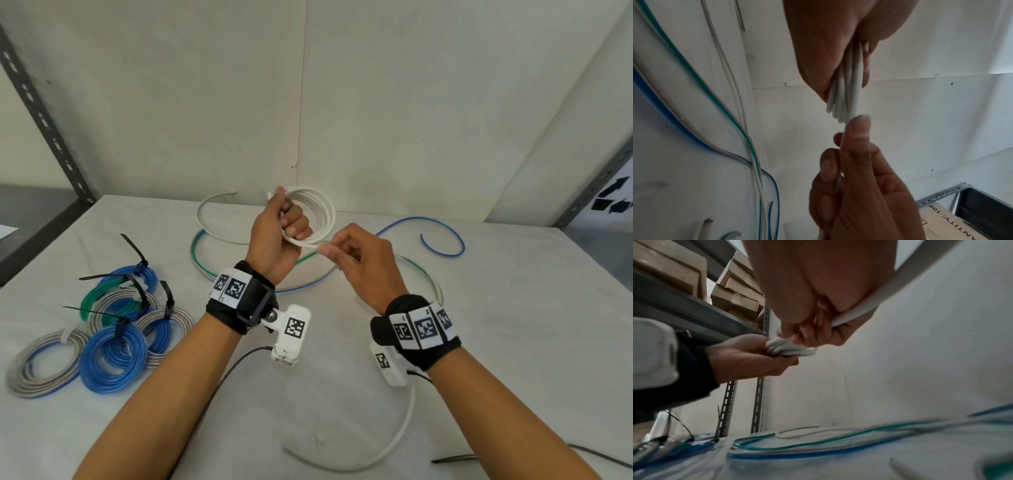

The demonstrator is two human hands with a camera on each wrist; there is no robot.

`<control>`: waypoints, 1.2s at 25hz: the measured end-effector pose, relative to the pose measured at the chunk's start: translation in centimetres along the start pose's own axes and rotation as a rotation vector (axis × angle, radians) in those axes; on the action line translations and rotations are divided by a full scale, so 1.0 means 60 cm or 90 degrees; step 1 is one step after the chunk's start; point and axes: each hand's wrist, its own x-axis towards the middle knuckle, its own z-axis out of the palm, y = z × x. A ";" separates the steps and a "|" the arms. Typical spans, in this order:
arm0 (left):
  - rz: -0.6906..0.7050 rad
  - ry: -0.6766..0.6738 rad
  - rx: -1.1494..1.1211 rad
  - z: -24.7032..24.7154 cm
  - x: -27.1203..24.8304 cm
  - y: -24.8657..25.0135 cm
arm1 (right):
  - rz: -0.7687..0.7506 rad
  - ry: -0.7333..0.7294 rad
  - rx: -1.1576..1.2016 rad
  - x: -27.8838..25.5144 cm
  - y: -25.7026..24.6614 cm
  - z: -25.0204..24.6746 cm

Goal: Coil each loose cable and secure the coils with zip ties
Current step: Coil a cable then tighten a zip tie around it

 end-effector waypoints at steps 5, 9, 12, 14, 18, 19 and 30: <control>-0.029 -0.036 0.029 -0.002 -0.002 0.003 | 0.054 -0.021 -0.190 0.041 0.000 -0.049; -0.070 -0.075 0.013 -0.012 0.001 0.019 | 0.090 -0.100 -0.239 0.057 0.009 -0.069; -0.063 -0.084 0.032 -0.018 0.000 0.042 | 0.115 -0.115 -0.269 0.058 0.026 -0.082; -0.046 -0.078 0.115 -0.012 -0.002 0.042 | 0.153 -0.068 -0.318 0.062 0.031 -0.086; 0.041 -0.050 0.342 0.012 -0.018 -0.003 | 0.220 0.090 -0.219 0.079 0.014 -0.056; 0.078 -0.043 0.396 0.013 -0.022 -0.012 | 0.209 0.097 -0.189 0.083 0.006 -0.046; 0.171 -0.001 0.465 0.031 -0.044 -0.033 | 0.062 0.061 -0.181 0.046 -0.079 0.021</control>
